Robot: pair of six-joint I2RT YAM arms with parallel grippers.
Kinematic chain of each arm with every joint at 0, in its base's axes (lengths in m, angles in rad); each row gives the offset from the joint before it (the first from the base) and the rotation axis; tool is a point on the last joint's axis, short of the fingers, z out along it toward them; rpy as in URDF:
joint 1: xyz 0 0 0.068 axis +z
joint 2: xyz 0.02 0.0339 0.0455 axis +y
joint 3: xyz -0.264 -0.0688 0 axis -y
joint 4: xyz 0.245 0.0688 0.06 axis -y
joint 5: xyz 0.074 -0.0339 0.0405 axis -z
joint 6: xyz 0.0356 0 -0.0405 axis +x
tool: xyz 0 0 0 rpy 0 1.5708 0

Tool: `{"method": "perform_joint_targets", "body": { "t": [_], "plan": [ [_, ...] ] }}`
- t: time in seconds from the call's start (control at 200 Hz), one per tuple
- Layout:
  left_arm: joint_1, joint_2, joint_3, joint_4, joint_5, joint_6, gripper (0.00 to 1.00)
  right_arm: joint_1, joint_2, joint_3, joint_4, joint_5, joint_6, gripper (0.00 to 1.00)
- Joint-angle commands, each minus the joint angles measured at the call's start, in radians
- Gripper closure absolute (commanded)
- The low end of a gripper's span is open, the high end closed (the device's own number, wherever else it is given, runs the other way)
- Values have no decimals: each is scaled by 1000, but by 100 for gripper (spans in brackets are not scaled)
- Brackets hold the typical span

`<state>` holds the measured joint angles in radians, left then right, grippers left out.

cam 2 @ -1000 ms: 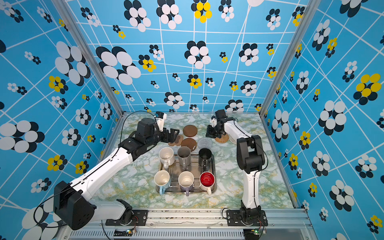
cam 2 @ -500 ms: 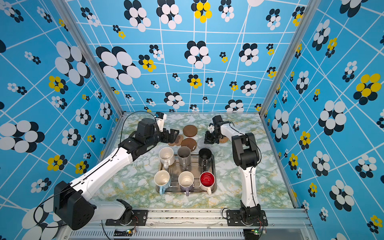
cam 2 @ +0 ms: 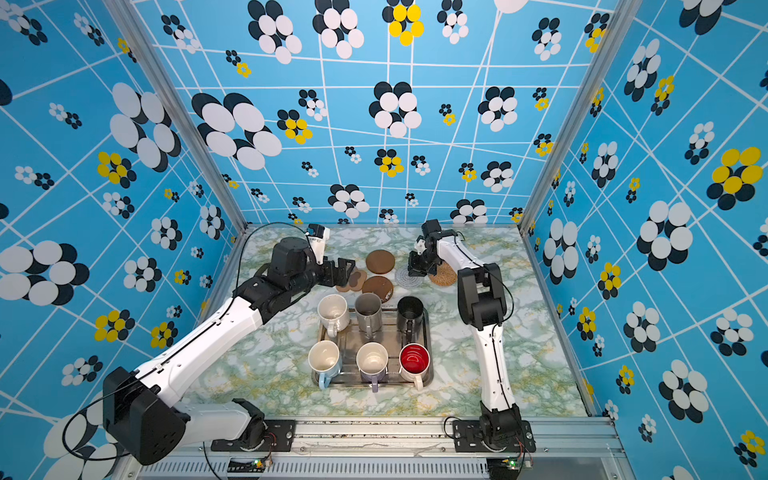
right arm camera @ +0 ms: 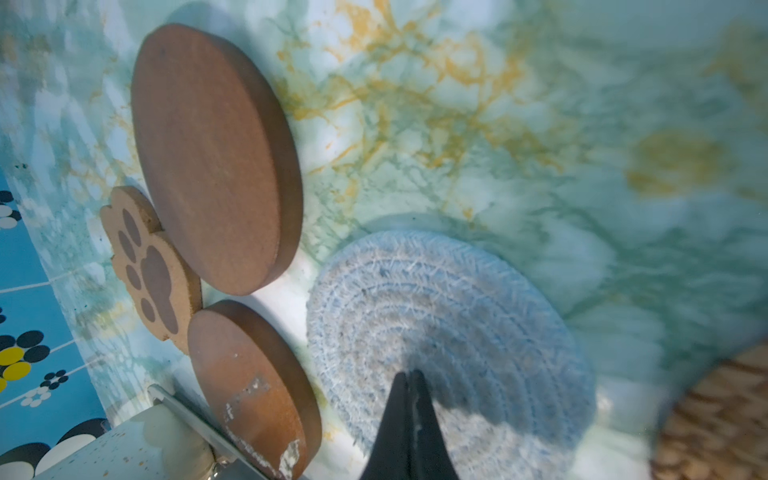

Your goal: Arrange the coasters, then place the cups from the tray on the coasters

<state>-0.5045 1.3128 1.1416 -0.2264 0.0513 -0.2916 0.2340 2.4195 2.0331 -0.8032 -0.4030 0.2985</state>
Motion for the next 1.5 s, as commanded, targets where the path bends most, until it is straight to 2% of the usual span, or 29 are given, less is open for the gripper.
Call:
{"method": "perform_joint_targets", "body": {
  "t": [0.0,0.53,0.685,0.74,0.895,1.075,1.25,1.355,1.495],
  "plan": [
    [-4,-20,-20,-16,-20,17,5,-41,41,12,-58,47,-12,100],
    [-5,2,-10,-14,-10,12,5,-77,40,44,-41,-35,-10,100],
    [-5,15,7,-31,-37,19,5,-76,-26,25,-4,-64,12,100],
    [-4,35,35,-61,-66,27,5,-76,-63,23,11,-66,21,96],
    [3,169,215,-235,-110,106,3,-76,-189,1,80,-112,45,82],
    [12,458,569,-524,-154,189,3,-75,-376,-121,195,-134,82,74],
    [15,759,909,-763,-250,245,2,-73,-534,-297,314,-137,121,69],
    [23,888,1036,-822,-300,273,3,-73,-608,-383,346,-123,122,65],
    [46,964,1069,-791,-280,284,3,-74,-678,-516,409,-130,147,61]
  ]
}}
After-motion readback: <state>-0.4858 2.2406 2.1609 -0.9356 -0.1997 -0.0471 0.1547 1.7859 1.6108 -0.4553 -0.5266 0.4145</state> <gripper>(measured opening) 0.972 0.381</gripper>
